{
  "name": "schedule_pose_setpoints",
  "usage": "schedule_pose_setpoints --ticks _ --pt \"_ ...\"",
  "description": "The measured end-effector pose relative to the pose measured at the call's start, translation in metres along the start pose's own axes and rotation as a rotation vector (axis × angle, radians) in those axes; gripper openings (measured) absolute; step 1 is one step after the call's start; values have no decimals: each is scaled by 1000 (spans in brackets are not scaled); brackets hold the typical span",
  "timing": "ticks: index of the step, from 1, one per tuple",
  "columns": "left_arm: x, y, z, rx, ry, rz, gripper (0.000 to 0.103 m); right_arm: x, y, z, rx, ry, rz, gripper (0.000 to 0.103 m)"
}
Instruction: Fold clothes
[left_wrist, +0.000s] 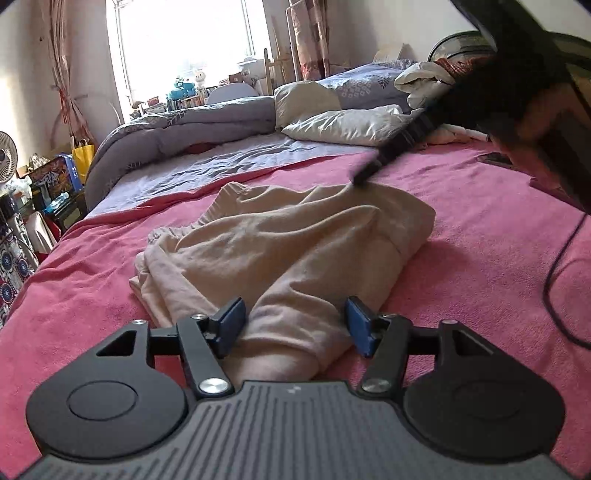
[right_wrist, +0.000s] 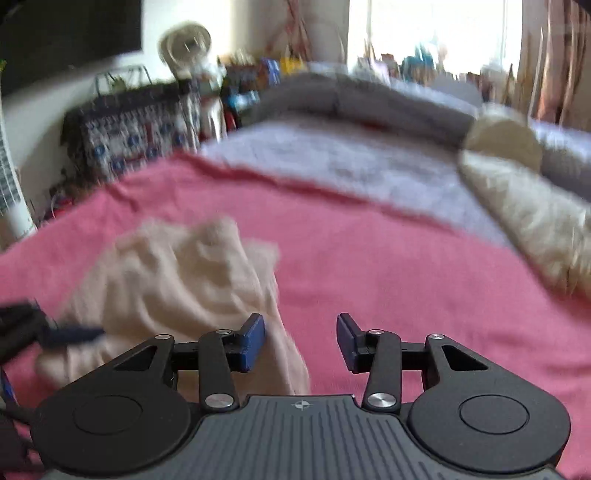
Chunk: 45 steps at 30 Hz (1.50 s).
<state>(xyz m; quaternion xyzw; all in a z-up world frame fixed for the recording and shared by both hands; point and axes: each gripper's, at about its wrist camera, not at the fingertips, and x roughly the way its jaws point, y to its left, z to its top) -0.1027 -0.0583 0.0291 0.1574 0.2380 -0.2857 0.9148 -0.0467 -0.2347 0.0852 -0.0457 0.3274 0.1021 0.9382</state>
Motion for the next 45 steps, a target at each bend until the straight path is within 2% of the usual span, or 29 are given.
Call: schedule_pose_setpoints --ticks 1,3,6,7,8,9,10,12,13,17,18,19,21,23,24,26,27,29,30,32,35,37,39,40,42,43,45 --pt "0 0 -1 -1 -2 0 63 4 8 8 -6 -7 27 36" --pt "-3 0 -3 -2 -5 -3 64 25 30 19 -51 12 60 35" --pt "-9 2 -7 -14 -18 -8 65 87 57 24 -162 86 -21 33" --pt "-10 2 -8 -20 -22 -11 65 106 54 30 -137 95 -43 38" --pt "-10 3 -9 -28 -25 -13 66 123 45 38 -74 91 -48 61" --pt "-11 4 -9 -37 -26 -16 68 139 36 47 -12 88 -53 68" --pt "-12 4 -9 -45 -28 -20 69 147 26 53 53 87 -29 69" --pt "-12 7 -10 -61 -31 -31 72 147 5 60 169 89 54 69" --pt "-13 7 -10 -67 -33 -35 73 138 2 59 172 78 58 69" --pt "-16 8 -12 -82 -46 -40 74 80 21 43 -2 -53 21 69" --pt "-17 9 -13 -90 -50 -42 74 66 27 39 -34 -74 43 69" --pt "-17 9 -13 -97 -52 -43 74 52 34 34 -52 -86 93 69" --pt "-19 10 -13 -104 -54 -47 74 39 51 28 -72 -54 262 69" --pt "-19 9 -13 -104 -55 -45 74 48 73 25 -86 30 415 67" --pt "-19 9 -13 -102 -55 -43 74 60 85 24 -101 67 446 67" --pt "-20 8 -14 -101 -57 -38 74 96 108 26 -132 125 430 70" --pt "-20 9 -14 -104 -58 -32 78 113 113 28 -128 130 418 73" --pt "-21 11 -14 -117 -57 -31 78 134 115 41 -71 124 430 85" --pt "-21 12 -14 -124 -56 -33 80 138 113 49 -15 136 439 85" --pt "-21 14 -15 -133 -55 -44 81 127 104 57 83 151 478 85" --pt "-21 13 -15 -134 -51 -49 83 91 80 55 68 64 527 87" --pt "-21 13 -15 -130 -48 -48 83 61 60 43 41 22 528 92" --pt "-21 12 -14 -125 -42 -47 85 47 45 28 2 44 498 94" --pt "-20 11 -14 -122 -41 -46 85 42 40 17 -41 77 443 94" --pt "-20 11 -15 -118 -38 -46 85 42 30 -10 -169 139 258 94" --pt "-20 11 -15 -117 -38 -48 85 41 21 -23 -205 144 210 97" --pt "-20 12 -15 -115 -38 -51 85 35 -7 -31 -89 150 211 101"
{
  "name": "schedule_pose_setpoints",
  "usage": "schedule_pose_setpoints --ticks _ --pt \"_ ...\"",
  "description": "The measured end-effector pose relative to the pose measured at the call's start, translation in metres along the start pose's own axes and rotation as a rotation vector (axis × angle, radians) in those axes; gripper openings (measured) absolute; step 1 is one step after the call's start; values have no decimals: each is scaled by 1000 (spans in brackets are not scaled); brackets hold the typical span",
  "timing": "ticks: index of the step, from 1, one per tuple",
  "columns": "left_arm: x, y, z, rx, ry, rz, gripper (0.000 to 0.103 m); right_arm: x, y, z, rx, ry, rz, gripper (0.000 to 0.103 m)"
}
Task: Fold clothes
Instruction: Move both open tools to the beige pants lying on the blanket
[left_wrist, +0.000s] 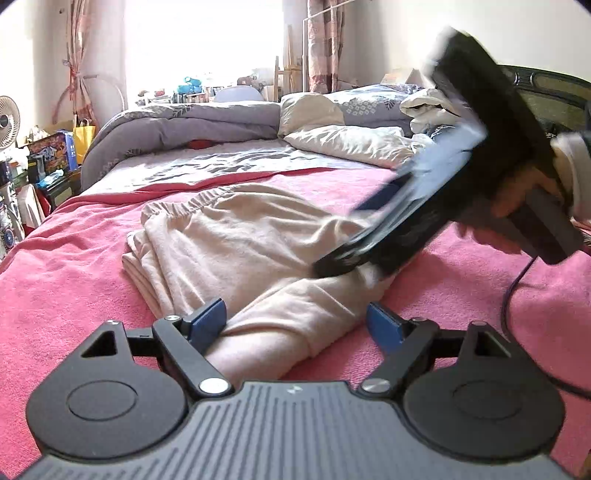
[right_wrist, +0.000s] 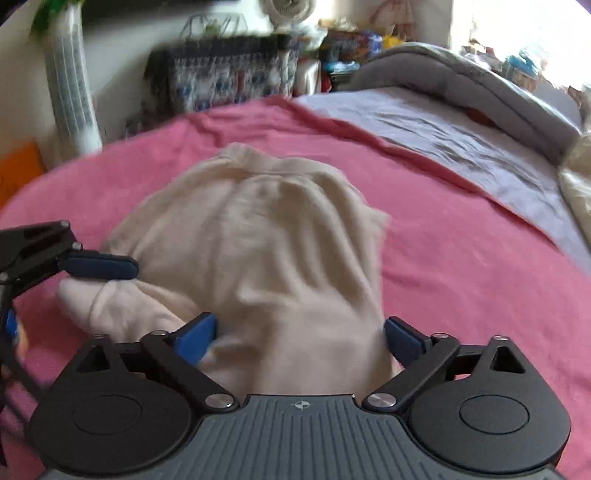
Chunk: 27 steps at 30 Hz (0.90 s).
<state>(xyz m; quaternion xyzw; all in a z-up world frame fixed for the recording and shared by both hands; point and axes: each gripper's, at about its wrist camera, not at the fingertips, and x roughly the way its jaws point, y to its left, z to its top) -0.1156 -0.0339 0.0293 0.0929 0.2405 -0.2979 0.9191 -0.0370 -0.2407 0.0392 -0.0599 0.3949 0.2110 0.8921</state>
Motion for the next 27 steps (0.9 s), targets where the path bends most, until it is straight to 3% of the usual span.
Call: schedule_pose_setpoints --ticks 4,6,9,14,18,21,27 --pt "-1 0 -1 -2 4 1 87 -25 -16 -8 96 -28 -63 102" --pt "-1 0 0 -1 5 2 87 -34 -14 -11 84 -53 -77 102" --pt "-1 -1 0 2 5 -2 87 -19 -12 -19 14 1 -124 102" --pt "0 1 1 -1 6 -5 87 -18 -27 -24 84 -17 -91 102" --pt "1 0 1 3 8 -4 88 -20 -29 -30 26 -28 -198 102" --pt "2 -1 1 11 11 1 88 -10 -39 -34 99 -12 -183 102" --pt "-12 -3 2 54 27 50 88 -18 -10 -28 -68 -65 -302 102"
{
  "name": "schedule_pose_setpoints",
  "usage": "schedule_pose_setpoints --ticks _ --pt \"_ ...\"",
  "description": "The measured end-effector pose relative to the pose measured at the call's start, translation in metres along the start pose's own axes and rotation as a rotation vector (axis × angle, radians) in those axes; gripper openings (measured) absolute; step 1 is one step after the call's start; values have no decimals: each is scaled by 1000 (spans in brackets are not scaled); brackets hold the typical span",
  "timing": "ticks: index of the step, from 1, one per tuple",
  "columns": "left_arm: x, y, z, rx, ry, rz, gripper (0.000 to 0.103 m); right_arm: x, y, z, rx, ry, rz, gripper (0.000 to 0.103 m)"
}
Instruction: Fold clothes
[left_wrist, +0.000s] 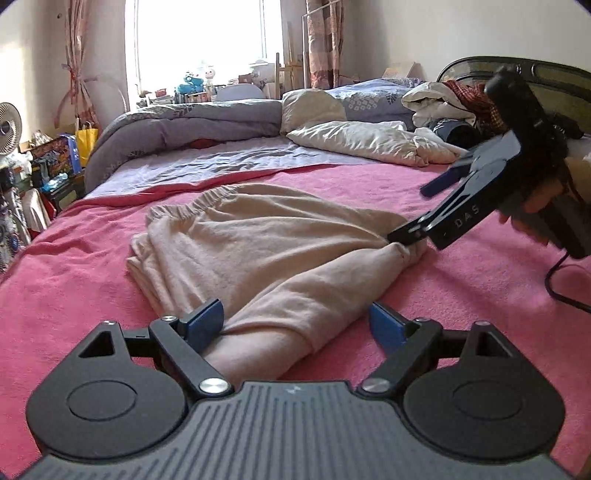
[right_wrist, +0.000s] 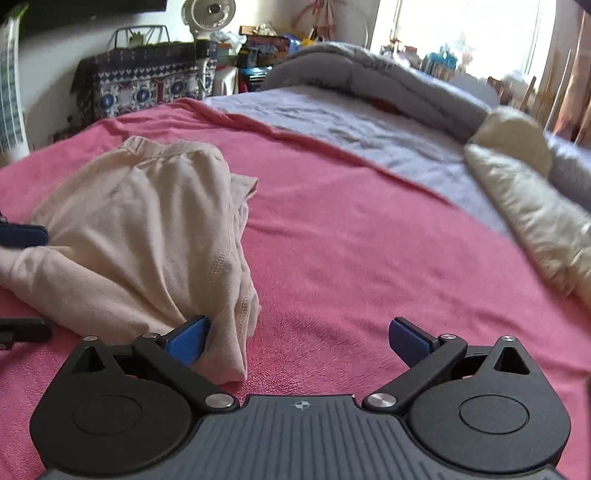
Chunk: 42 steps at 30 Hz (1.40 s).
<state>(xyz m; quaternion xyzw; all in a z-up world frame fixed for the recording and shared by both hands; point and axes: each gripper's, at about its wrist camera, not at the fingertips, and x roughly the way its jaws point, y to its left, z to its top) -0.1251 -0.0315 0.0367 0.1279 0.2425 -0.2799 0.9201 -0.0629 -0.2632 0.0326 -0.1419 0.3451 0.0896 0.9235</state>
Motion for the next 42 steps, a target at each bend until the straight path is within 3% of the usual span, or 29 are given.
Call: schedule_pose_setpoints --ticks 2,4,6,8,10,12,13,14,16,20,21,23,26,32,36,40,42 --pt "-19 0 -9 92 9 56 88 -23 18 -3 -157 -73 -76 102" --pt "-37 2 -22 199 12 100 88 -42 44 -17 -437 -147 -177 102" --pt "-54 6 -26 261 17 99 87 -56 69 -35 -707 -202 -216 102" --pt "-66 2 -21 349 11 60 88 -68 90 -50 -909 -243 -193 102" --pt "-66 -14 -13 501 -12 41 88 -70 109 -59 -1056 -277 -151 100" --pt "-56 -32 -8 655 -26 43 88 -65 125 -60 -1146 -291 -116 91" --pt "-47 -38 -5 724 -20 41 87 -60 131 -58 -1167 -288 -98 78" --pt "-36 -42 -4 783 0 36 80 -54 138 -55 -1178 -279 -75 66" --pt "-16 -43 -3 871 49 36 67 -42 146 -48 -1194 -264 -45 56" --pt "1 -34 2 908 106 -5 53 -25 152 -42 -1246 -298 -46 56" --pt "3 -35 1 921 121 -7 37 -22 152 -41 -1250 -301 -44 53" --pt "5 -35 -1 947 143 -8 31 -18 151 -37 -1261 -277 -28 30" --pt "2 -30 -5 950 144 -6 24 -12 133 -43 -1337 -235 -71 22" --pt "-3 -6 -1 899 183 -29 24 3 82 -49 -1274 -90 -160 11" --pt "-22 10 2 843 198 -6 36 -1 73 -49 -1173 -62 -175 11" --pt "-49 14 10 727 146 36 40 -22 59 -36 -928 -95 -169 37" --pt "-63 15 14 658 105 48 67 -38 55 -23 -725 -129 -151 49"
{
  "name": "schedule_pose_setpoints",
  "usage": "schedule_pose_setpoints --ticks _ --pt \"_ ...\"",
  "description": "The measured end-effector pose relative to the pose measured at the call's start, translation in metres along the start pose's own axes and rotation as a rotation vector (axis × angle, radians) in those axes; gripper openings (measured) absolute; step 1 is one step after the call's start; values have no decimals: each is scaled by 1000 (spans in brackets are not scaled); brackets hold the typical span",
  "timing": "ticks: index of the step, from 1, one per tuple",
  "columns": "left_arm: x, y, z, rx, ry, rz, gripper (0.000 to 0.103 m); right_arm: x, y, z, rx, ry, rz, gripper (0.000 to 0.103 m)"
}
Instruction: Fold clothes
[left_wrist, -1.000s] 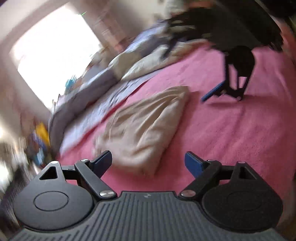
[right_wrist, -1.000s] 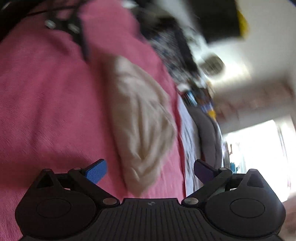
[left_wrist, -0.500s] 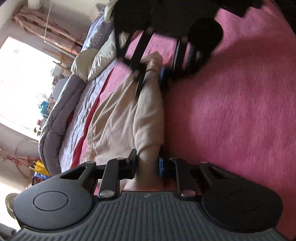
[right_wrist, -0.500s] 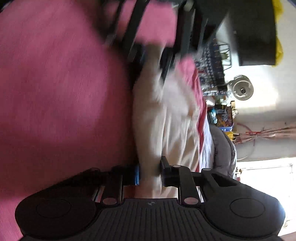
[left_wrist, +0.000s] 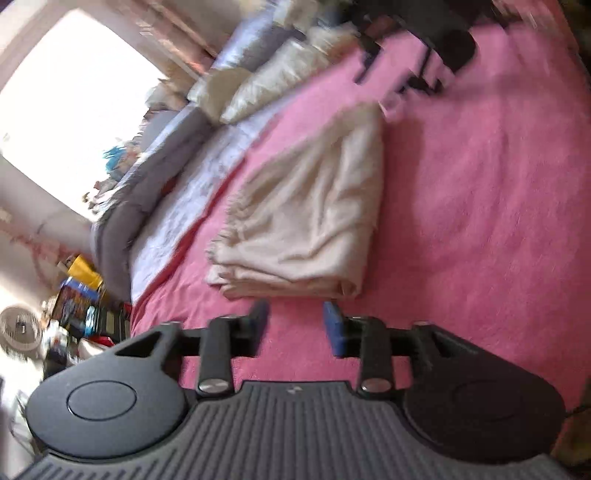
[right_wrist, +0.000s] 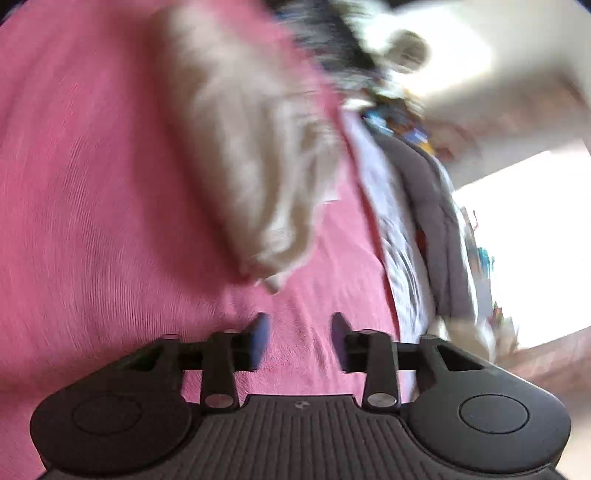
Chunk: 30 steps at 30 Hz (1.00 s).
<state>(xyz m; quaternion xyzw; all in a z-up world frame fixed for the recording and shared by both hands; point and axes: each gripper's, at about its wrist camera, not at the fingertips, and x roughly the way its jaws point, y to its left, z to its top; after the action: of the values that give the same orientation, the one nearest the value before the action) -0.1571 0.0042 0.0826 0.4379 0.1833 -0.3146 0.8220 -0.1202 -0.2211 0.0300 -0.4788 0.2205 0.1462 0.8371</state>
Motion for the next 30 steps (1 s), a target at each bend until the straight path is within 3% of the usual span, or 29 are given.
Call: schedule_pose_setpoints --ticks 1,2,4,6,7,8,9,10,11,14,17,19,20,21,30 --pt "-6 0 2 -66 -27 3 75 -7 -6 4 119 -20 6 60" --pt "-8 1 5 -145 -48 5 86 -13 -12 8 246 -42 22 64" --pt "-3 1 11 -266 -66 37 86 -22 -19 15 503 -86 73 64" --pt "8 -12 18 -262 -69 178 85 -24 -15 27 612 -126 133 63" --pt "17 -22 23 -182 -63 259 84 -24 -10 33 592 -144 156 62" --pt "24 -32 25 -91 -54 299 77 -24 -1 40 532 -156 163 61" --pt "30 -41 25 -5 -44 307 66 -22 11 48 435 -162 156 59" --pt "35 -49 26 81 -35 315 62 -21 24 55 337 -168 149 56" --pt "38 -55 26 150 -26 297 55 -20 33 59 262 -171 146 56" --pt "29 -59 21 261 -51 236 58 -10 47 61 122 -186 133 56" --pt "22 -53 22 312 -52 107 59 -3 48 58 125 -166 157 52" --pt "28 -55 24 348 -24 39 52 1 47 55 145 -147 179 35" --pt "36 -60 24 373 1 40 30 3 46 54 154 -137 189 35" --pt "43 -64 25 398 26 41 15 3 47 52 156 -135 192 34" --pt "55 -59 21 379 106 -9 7 8 47 46 169 -168 182 34"
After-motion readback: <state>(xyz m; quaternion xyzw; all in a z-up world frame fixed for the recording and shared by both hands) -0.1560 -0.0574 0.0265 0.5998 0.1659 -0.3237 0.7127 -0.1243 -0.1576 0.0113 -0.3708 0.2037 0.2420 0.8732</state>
